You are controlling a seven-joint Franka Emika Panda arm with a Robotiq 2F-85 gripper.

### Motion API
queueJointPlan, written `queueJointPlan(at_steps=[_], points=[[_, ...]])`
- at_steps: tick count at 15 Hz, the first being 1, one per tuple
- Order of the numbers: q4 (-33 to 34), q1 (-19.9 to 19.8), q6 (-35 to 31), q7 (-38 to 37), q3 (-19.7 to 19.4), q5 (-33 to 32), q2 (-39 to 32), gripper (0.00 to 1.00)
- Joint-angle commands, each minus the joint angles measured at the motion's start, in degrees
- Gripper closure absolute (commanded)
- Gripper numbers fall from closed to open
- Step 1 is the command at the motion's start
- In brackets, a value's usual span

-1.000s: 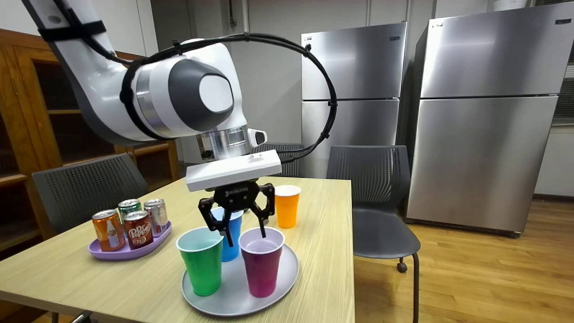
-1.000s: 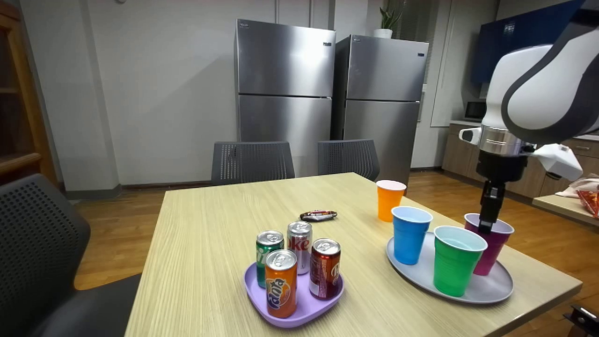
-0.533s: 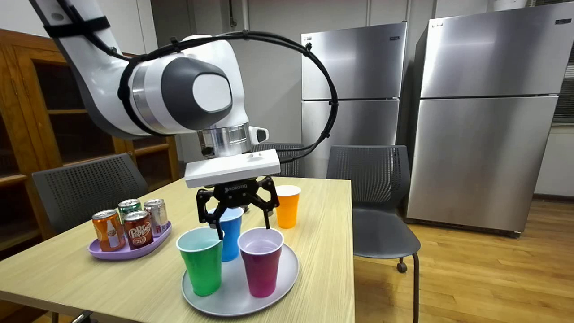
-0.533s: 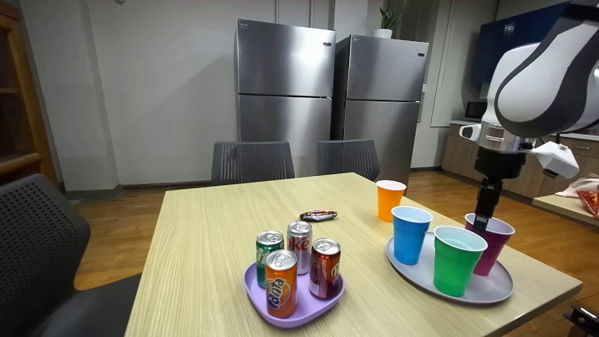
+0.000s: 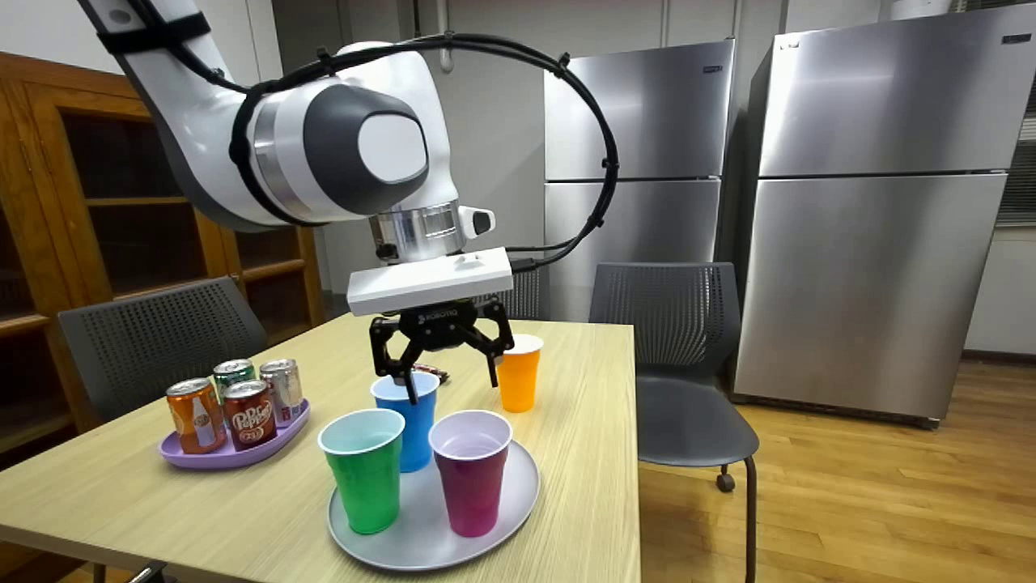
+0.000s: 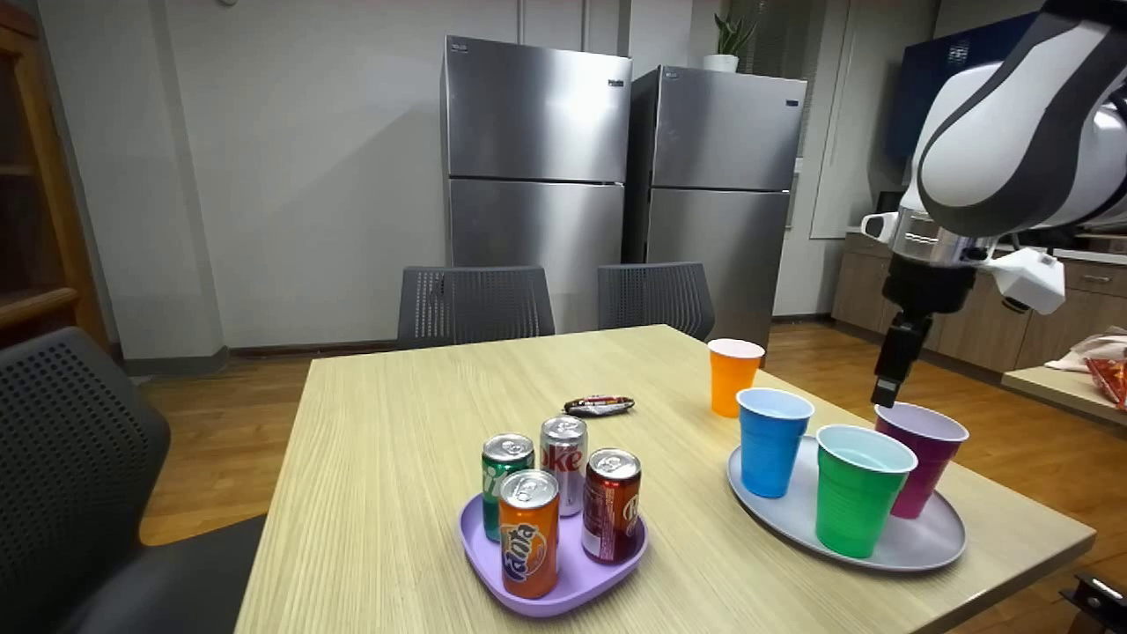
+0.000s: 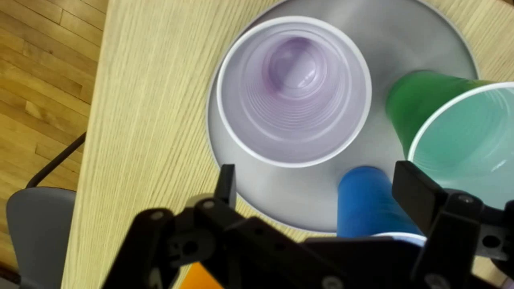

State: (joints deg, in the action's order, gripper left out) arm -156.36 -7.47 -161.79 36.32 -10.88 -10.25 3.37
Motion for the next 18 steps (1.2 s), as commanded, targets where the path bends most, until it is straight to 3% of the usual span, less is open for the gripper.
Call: queueJointPlan(at_steps=[1, 11, 18], points=[[-0.06, -0.24, 0.12, -0.17, 0.29, -0.10, -0.02, 0.00], [-0.18, -0.28, 0.12, -0.16, 0.32, -0.09, -0.35, 0.00], [8.83, 0.17, -0.83, -4.29, 1.01, 0.71, -4.67, 0.00]])
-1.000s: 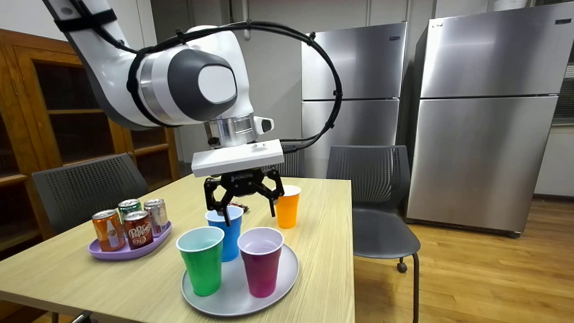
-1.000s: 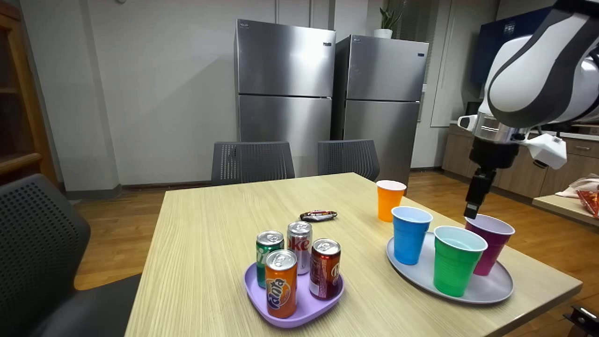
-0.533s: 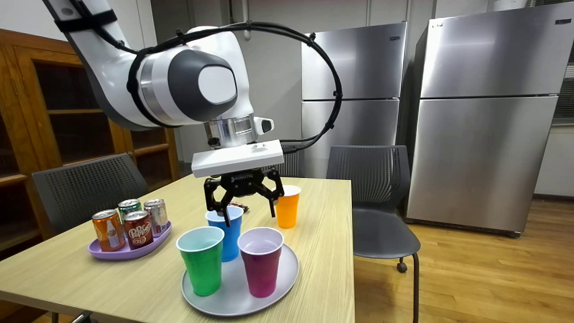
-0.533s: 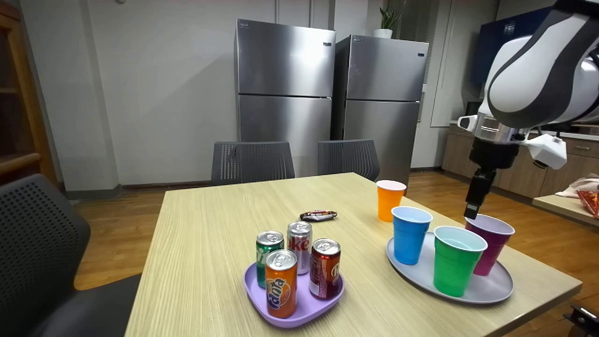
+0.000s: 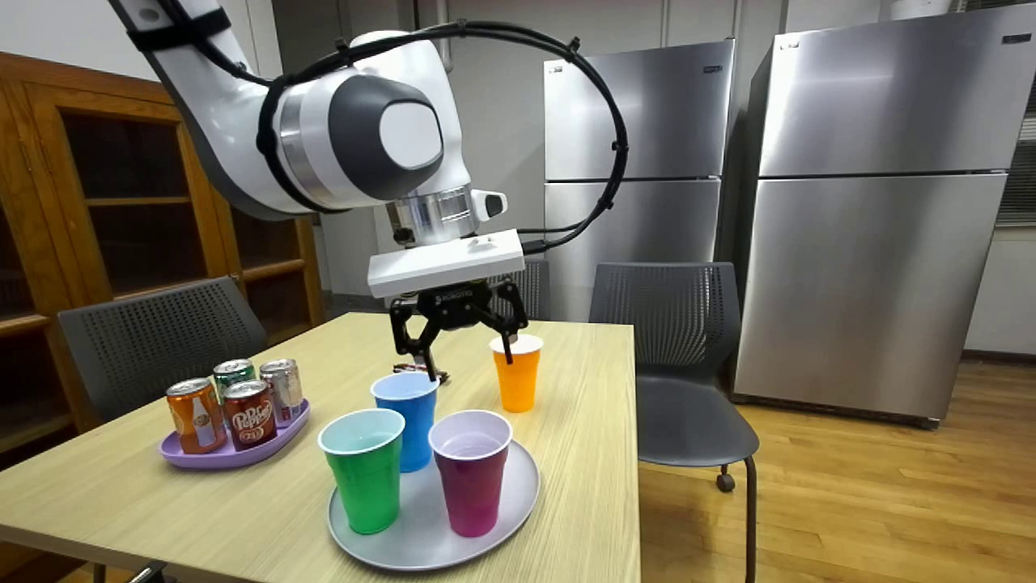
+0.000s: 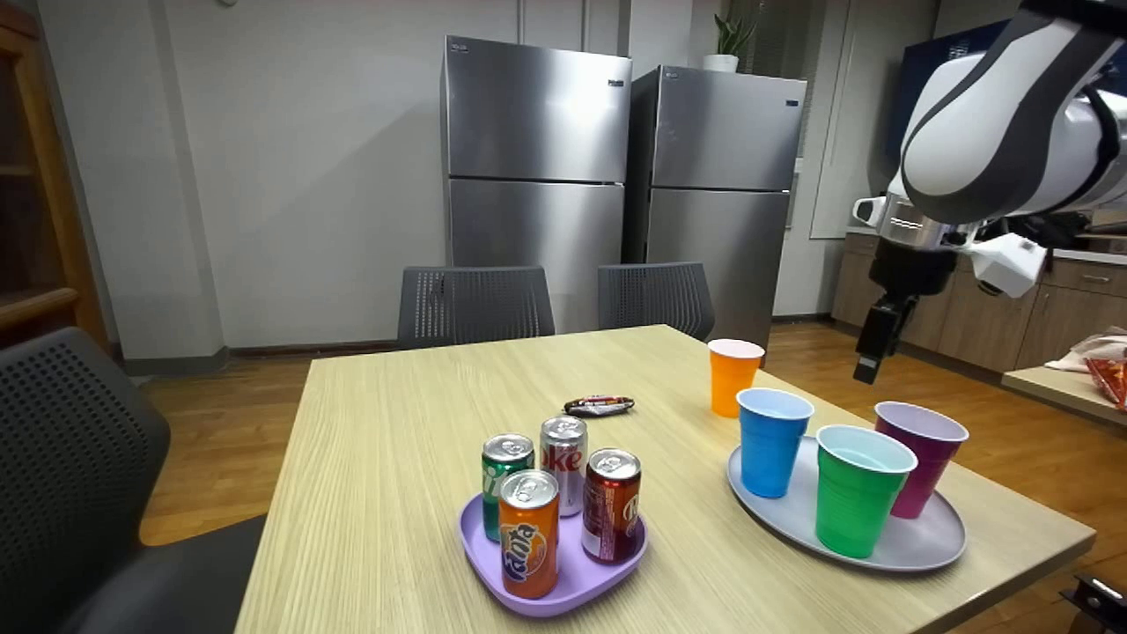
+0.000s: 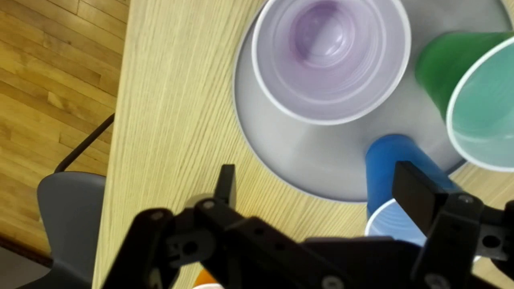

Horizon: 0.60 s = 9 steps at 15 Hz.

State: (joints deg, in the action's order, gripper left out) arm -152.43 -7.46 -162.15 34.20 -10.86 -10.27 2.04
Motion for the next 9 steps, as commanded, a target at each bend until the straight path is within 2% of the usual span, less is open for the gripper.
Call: queueJointPlan(at_steps=[1, 4, 9], points=[[6.39, 0.18, -0.64, -2.60, 1.12, 0.89, -4.31, 0.00], [11.45, -0.06, -0.86, -4.55, 1.90, 1.98, -8.55, 0.00], [21.00, -2.25, 1.49, -6.03, 4.27, 8.59, -16.06, 0.00]])
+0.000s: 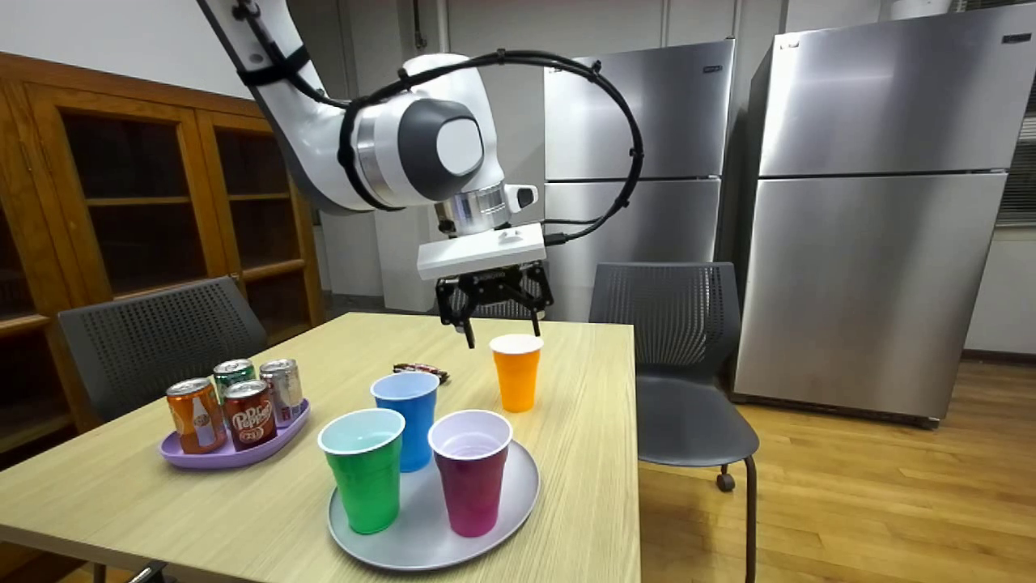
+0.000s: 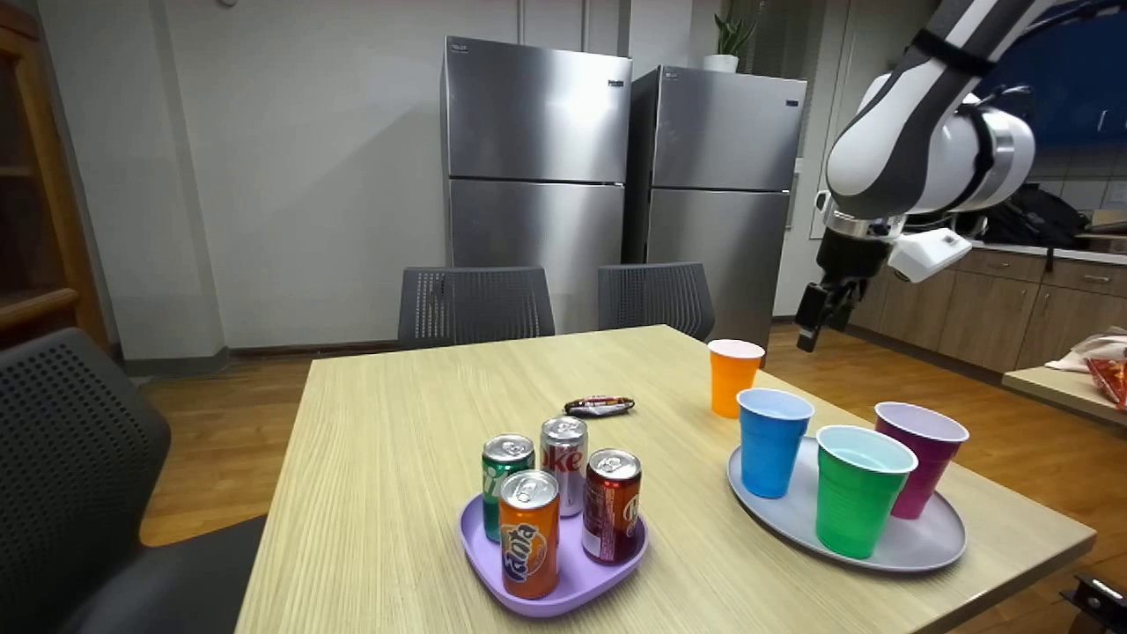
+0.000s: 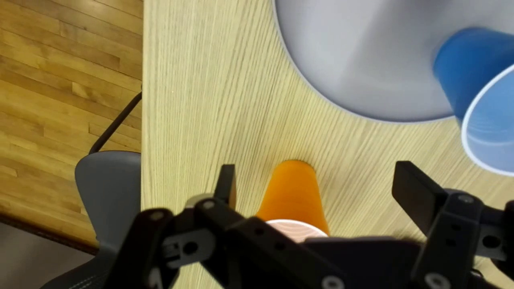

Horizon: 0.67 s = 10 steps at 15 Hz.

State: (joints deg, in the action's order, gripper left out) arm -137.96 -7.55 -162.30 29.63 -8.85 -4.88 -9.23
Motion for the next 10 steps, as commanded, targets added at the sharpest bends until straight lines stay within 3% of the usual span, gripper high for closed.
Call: queueJointPlan(at_steps=[1, 10], points=[[8.41, -2.68, 2.11, -1.70, 2.70, 4.13, -6.15, 0.00], [21.33, -4.69, 4.07, -7.29, 4.15, 4.50, -15.09, 0.00]])
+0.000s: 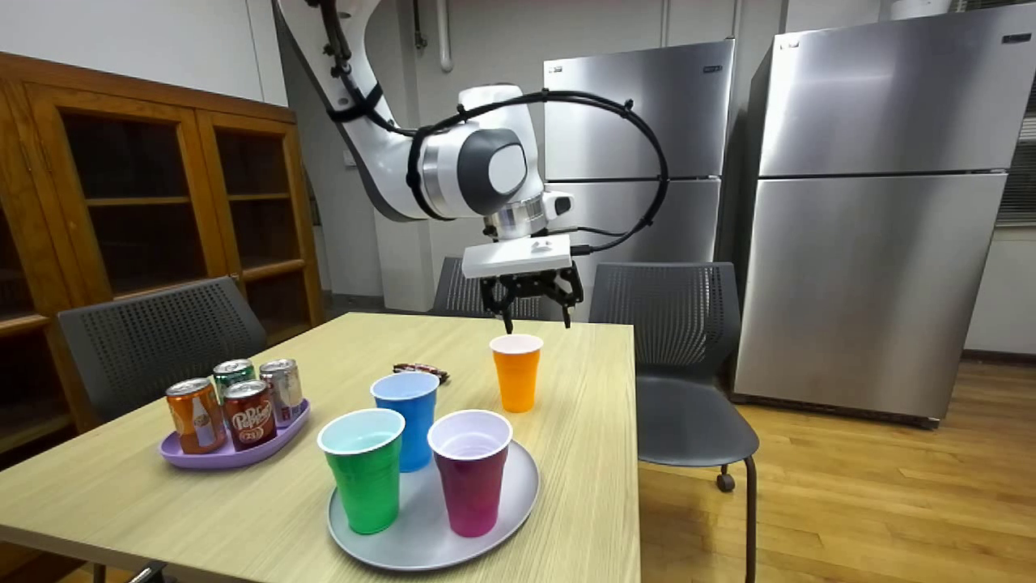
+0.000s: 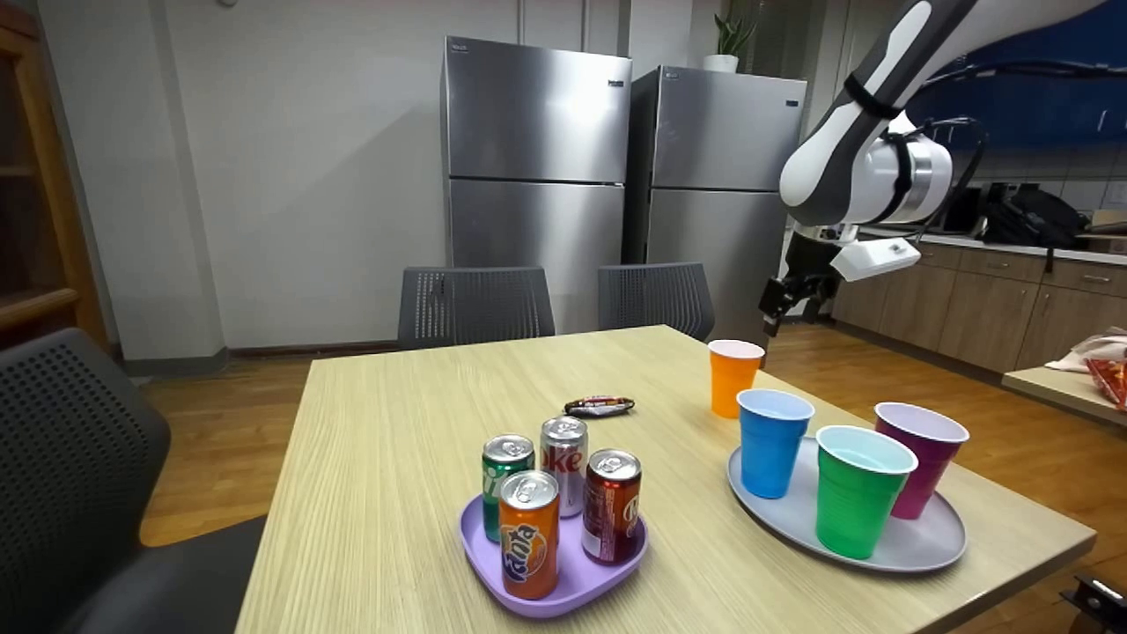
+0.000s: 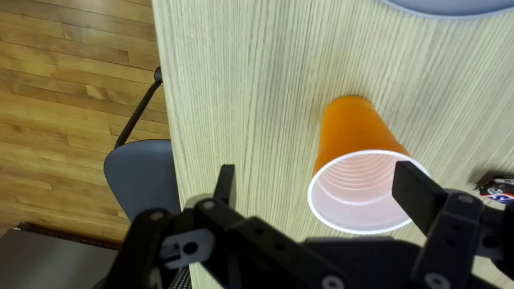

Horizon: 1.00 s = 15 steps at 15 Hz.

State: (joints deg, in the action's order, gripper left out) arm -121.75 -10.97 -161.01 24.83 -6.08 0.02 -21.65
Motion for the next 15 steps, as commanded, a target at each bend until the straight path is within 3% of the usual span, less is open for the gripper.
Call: queueJointPlan(at_steps=[1, 5, 6, 15], points=[[6.32, -1.30, 3.13, -2.97, 1.54, -0.30, -3.47, 0.00], [9.03, -1.34, 3.70, -3.92, 2.04, -0.54, -5.32, 0.00], [6.24, -1.15, 1.53, -3.58, 1.70, -1.37, -4.07, 0.00], [7.46, -1.17, 1.83, -3.85, 1.91, -1.38, -4.99, 0.00]])
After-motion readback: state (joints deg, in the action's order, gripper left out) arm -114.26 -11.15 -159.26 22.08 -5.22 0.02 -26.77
